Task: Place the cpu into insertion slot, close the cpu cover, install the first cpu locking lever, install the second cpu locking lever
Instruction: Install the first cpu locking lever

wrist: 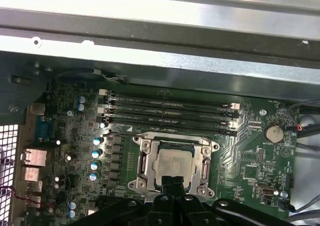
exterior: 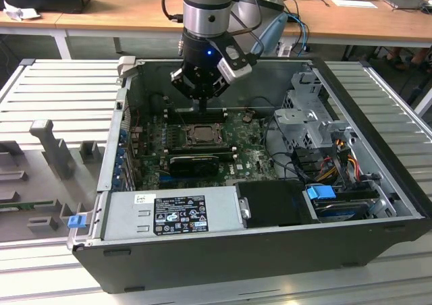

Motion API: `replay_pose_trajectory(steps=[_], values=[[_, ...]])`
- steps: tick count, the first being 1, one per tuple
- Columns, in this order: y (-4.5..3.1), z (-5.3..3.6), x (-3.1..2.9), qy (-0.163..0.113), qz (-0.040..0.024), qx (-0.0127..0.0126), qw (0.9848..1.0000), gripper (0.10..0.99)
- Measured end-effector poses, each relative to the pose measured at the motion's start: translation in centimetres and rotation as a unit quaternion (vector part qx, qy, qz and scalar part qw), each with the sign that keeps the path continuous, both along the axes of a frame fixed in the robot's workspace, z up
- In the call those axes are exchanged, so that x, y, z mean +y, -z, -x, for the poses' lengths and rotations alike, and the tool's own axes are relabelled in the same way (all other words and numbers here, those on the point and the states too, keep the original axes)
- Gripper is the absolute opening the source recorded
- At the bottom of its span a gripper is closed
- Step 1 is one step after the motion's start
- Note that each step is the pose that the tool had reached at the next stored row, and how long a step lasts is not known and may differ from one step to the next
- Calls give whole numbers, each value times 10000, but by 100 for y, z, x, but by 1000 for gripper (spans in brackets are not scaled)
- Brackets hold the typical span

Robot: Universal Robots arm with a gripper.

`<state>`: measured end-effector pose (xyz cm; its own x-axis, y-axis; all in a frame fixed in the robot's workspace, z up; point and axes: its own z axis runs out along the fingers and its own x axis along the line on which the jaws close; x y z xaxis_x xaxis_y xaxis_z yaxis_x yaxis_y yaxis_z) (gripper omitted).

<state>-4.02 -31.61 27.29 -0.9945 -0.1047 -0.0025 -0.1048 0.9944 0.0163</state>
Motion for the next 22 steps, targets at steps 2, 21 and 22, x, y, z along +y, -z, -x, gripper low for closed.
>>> replay_pose_trajectory(steps=[2,21,22], values=[[0,6,0,-11,1,0,10000,106],[8,137,-1,-108,1,-46,9999,106],[10,154,0,-114,1,-56,9999,106]])
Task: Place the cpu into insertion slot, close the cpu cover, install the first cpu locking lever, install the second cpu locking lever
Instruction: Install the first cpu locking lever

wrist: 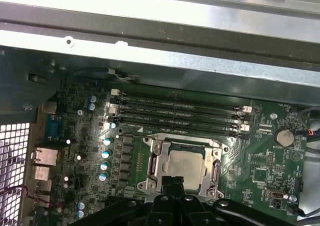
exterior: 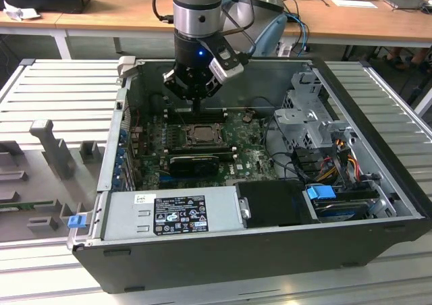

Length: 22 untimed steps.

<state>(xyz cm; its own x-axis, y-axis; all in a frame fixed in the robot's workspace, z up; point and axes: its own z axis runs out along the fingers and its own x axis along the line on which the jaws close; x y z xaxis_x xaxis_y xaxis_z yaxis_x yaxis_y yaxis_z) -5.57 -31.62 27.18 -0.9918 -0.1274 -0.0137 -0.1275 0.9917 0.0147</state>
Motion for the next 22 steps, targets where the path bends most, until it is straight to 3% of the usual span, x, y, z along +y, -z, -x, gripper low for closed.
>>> replay_pose_trajectory(steps=[3,5,7,11,15,22], values=[[10,72,0,-14,-1,-30,10000,106],[23,212,0,-13,-7,-71,10000,106],[42,282,2,-5,-11,-87,10000,106],[72,343,10,138,-7,-85,9999,106],[83,549,20,147,-9,-86,9999,106],[145,586,175,159,-9,-85,9998,106]])
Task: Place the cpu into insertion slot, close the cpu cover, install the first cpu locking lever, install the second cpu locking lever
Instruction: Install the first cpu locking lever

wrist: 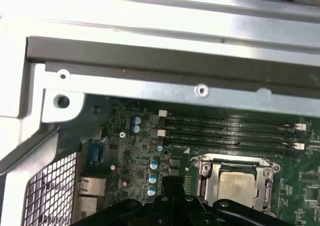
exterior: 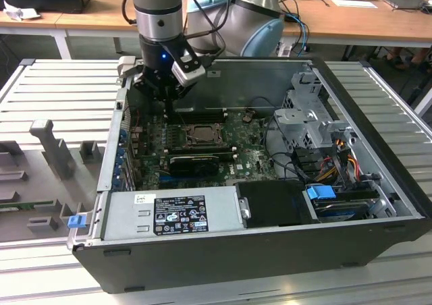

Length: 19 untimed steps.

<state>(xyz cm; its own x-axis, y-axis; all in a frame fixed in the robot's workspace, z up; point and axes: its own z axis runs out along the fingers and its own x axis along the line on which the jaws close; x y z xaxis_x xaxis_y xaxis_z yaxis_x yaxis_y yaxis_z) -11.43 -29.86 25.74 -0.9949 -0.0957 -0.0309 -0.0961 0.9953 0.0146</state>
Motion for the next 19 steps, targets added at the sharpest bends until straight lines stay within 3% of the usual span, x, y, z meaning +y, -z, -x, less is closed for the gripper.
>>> replay_pose_trajectory(steps=[4,19], values=[[19,-1,101,0,0,0,10000,106],[24,-146,101,6,1,1,10000,106]])
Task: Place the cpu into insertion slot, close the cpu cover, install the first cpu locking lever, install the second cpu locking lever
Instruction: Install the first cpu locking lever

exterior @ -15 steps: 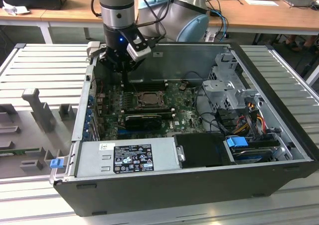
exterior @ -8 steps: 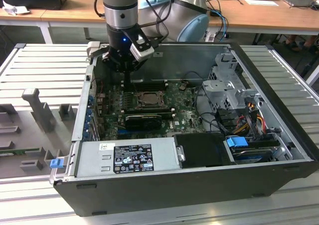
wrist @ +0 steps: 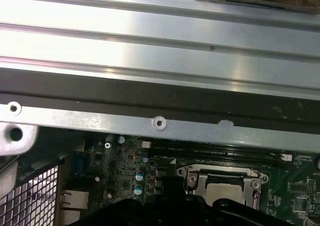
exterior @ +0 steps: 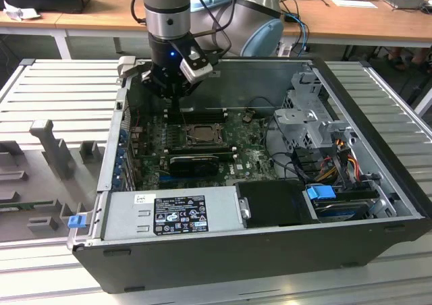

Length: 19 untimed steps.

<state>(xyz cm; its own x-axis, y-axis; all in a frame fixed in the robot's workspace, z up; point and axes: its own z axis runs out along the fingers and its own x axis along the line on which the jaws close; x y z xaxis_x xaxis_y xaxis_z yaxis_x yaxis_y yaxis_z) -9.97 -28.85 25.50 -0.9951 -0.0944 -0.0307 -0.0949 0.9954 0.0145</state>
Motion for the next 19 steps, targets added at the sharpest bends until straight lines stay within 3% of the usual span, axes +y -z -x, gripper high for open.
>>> replay_pose_trajectory(steps=[19], values=[[0,-142,0,0,0,0,10000,106]])
